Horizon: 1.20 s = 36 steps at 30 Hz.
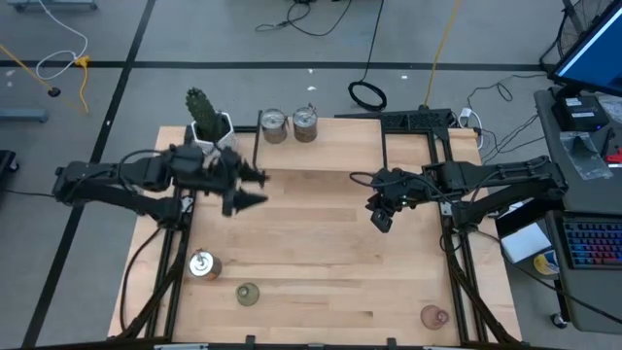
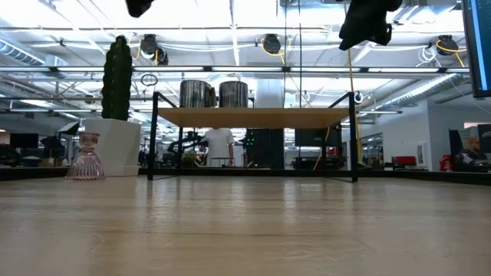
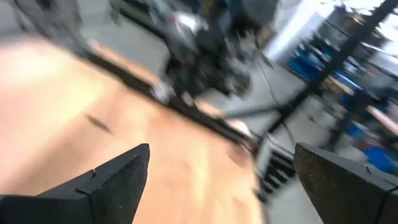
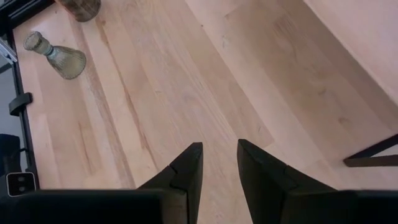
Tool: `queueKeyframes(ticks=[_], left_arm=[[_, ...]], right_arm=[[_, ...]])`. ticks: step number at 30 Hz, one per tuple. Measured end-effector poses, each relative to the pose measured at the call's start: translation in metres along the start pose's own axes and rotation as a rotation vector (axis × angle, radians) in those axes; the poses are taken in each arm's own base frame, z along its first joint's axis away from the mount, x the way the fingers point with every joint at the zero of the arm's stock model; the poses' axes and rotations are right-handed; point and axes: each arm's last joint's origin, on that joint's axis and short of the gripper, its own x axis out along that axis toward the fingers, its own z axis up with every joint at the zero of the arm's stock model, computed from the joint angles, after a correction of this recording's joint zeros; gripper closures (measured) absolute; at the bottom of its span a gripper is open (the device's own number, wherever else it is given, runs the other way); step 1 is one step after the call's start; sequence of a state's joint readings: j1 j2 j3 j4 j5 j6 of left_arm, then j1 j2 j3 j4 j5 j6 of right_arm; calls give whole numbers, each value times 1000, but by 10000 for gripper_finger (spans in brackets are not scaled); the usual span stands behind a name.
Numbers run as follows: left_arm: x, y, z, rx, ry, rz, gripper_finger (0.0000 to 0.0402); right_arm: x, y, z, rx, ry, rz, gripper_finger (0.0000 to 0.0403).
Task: Pick & Place candle stick holders
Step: Put the silver scented candle on the shelf
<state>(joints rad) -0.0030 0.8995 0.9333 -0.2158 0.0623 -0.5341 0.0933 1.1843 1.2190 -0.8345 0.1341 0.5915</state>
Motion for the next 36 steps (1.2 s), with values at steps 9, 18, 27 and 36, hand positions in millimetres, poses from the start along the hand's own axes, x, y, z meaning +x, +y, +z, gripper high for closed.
queueKeyframes(ticks=[9, 18, 27, 36], left_arm=[[-5, -20, -52, -371, 356, 131, 9], [-28, -23, -97, -664, 668, 492, 9], [-20, -38, -122, -740, 756, 613, 9], [-7, -47, -149, -771, 894, 732, 9]], right_arm=[[0, 2, 4, -26, -37, 25, 312], [0, 3, 4, -25, -42, 31, 312], [0, 3, 4, -25, -45, 27, 312], [0, 3, 4, -36, -47, 25, 312]])
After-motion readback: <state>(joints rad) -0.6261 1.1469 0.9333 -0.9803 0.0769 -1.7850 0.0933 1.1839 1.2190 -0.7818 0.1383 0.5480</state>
